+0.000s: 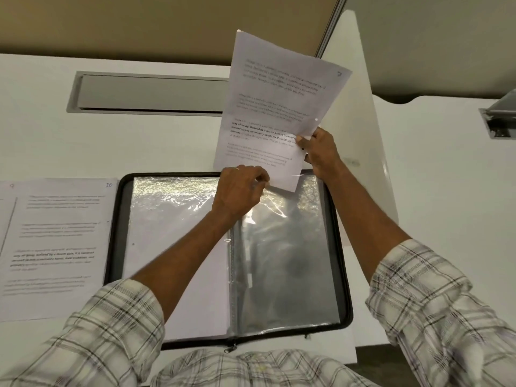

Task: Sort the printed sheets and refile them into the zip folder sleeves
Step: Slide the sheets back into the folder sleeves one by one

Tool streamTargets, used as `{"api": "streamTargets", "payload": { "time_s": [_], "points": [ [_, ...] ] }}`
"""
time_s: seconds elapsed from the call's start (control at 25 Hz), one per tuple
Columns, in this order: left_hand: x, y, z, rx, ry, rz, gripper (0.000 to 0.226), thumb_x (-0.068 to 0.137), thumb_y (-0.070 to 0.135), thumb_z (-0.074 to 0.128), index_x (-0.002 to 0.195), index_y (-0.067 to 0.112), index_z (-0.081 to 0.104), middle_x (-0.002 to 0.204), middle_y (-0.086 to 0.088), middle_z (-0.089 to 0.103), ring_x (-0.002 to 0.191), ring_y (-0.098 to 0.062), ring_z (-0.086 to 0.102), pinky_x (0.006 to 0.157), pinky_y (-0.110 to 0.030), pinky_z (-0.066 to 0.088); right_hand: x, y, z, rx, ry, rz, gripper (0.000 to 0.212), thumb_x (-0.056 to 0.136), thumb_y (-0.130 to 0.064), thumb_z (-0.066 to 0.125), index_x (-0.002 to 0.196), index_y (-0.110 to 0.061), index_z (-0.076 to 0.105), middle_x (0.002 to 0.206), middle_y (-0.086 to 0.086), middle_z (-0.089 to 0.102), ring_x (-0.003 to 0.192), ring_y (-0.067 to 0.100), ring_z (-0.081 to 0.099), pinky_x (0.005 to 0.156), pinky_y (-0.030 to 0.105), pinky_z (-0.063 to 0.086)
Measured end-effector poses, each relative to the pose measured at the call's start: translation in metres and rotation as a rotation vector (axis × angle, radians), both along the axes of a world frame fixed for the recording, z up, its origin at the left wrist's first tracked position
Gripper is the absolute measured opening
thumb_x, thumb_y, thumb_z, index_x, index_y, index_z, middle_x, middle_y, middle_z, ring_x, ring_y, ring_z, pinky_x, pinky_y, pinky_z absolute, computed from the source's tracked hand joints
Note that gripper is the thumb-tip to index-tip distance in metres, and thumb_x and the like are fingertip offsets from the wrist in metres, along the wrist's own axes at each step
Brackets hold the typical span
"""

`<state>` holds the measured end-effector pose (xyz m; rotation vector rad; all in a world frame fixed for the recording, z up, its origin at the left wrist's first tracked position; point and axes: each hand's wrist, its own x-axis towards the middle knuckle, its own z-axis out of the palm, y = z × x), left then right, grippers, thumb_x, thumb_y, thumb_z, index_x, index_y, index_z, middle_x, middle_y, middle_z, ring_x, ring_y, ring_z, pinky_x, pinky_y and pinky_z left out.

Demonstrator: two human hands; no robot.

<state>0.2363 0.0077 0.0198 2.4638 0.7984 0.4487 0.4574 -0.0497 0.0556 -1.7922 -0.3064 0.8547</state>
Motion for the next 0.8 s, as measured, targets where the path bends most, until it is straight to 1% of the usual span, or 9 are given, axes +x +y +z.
{"api": "streamTargets", "payload": {
  "time_s": [0.08, 0.16, 0.28, 0.4, 0.52, 0.56, 0.64, 0.72, 0.8],
  "points": [
    [-0.002, 0.003, -0.001, 0.004, -0.002, 0.011, 0.018, 0.091, 0.04, 0.072, 0.105, 0.029, 0.073, 0.092, 0.013, 0.076, 0.088, -0.014, 0.071, 0.091, -0.043, 0.05, 0.002, -0.003, 0.003, -0.053, -0.112, 0.015, 0.036, 0.095, -0.004, 0.065, 0.13, -0.009, 0.065, 0.123, 0.008, 0.071, 0.111, 0.027, 0.069, 0.098, 0.051, 0.057],
    [-0.003, 0.006, -0.001, -0.029, 0.05, 0.028, 0.034, 0.089, 0.054, 0.072, 0.113, 0.03, 0.07, 0.095, 0.013, 0.075, 0.095, -0.012, 0.068, 0.098, -0.04, 0.043, 0.005, -0.008, 0.006, -0.085, -0.197, 0.044, 0.04, 0.095, -0.006, 0.065, 0.135, -0.01, 0.063, 0.125, 0.007, 0.07, 0.112, 0.026, 0.068, 0.099, 0.049, 0.056],
    [-0.006, 0.015, 0.002, -0.052, 0.181, 0.015, 0.057, 0.08, 0.073, 0.07, 0.118, 0.031, 0.07, 0.105, 0.01, 0.074, 0.111, -0.017, 0.061, 0.104, -0.045, 0.035, 0.008, -0.017, 0.011, -0.11, -0.228, 0.044, 0.042, 0.097, -0.007, 0.063, 0.139, -0.012, 0.059, 0.127, 0.005, 0.068, 0.113, 0.024, 0.066, 0.101, 0.046, 0.055],
    [-0.012, 0.029, 0.003, -0.028, 0.315, 0.0, 0.065, 0.075, 0.084, 0.063, 0.114, 0.033, 0.071, 0.11, 0.009, 0.071, 0.122, -0.02, 0.053, 0.108, -0.05, 0.031, 0.012, -0.022, 0.016, -0.116, -0.239, 0.043, 0.042, 0.098, -0.007, 0.061, 0.139, -0.012, 0.057, 0.127, 0.004, 0.067, 0.114, 0.024, 0.065, 0.102, 0.045, 0.055],
    [-0.019, 0.041, 0.0, -0.085, 0.356, -0.015, 0.056, 0.074, 0.08, 0.069, 0.105, 0.033, 0.073, 0.122, 0.005, 0.06, 0.127, -0.021, 0.048, 0.108, -0.051, 0.03, 0.015, -0.022, 0.023, -0.111, -0.232, 0.045, 0.039, 0.099, -0.009, 0.061, 0.137, -0.012, 0.058, 0.123, 0.001, 0.067, 0.108, 0.02, 0.066, 0.094, 0.039, 0.058],
    [-0.02, 0.044, 0.0, -0.114, 0.334, -0.011, 0.051, 0.074, 0.074, 0.074, 0.103, 0.032, 0.073, 0.128, 0.005, 0.056, 0.128, -0.021, 0.047, 0.109, -0.051, 0.03, 0.015, -0.022, 0.026, -0.111, -0.228, 0.055, 0.036, 0.099, -0.009, 0.061, 0.135, -0.011, 0.058, 0.119, 0.0, 0.067, 0.102, 0.016, 0.066, 0.086, 0.033, 0.059],
    [-0.02, 0.048, 0.0, -0.165, 0.284, 0.004, 0.04, 0.075, 0.061, 0.082, 0.1, 0.031, 0.074, 0.14, 0.004, 0.05, 0.132, -0.021, 0.047, 0.108, -0.049, 0.03, 0.013, -0.02, 0.033, -0.127, -0.223, 0.079, 0.033, 0.1, -0.008, 0.059, 0.133, -0.012, 0.057, 0.113, 0.0, 0.065, 0.094, 0.011, 0.064, 0.073, 0.023, 0.054],
    [-0.02, 0.05, 0.002, -0.234, 0.24, 0.005, 0.028, 0.076, 0.05, 0.086, 0.094, 0.032, 0.075, 0.141, 0.005, 0.051, 0.131, -0.018, 0.05, 0.105, -0.044, 0.029, 0.016, -0.017, 0.034, -0.158, -0.233, 0.099, 0.036, 0.101, -0.006, 0.055, 0.136, -0.011, 0.055, 0.119, 0.003, 0.064, 0.101, 0.018, 0.063, 0.08, 0.028, 0.053],
    [-0.021, 0.053, 0.002, -0.302, 0.189, -0.005, 0.02, 0.076, 0.042, 0.087, 0.089, 0.033, 0.075, 0.132, 0.007, 0.057, 0.127, -0.015, 0.053, 0.1, -0.04, 0.029, 0.017, -0.015, 0.035, -0.178, -0.257, 0.141, 0.038, 0.1, -0.007, 0.054, 0.138, -0.011, 0.055, 0.126, 0.006, 0.064, 0.11, 0.023, 0.063, 0.092, 0.038, 0.056]
  ]
}}
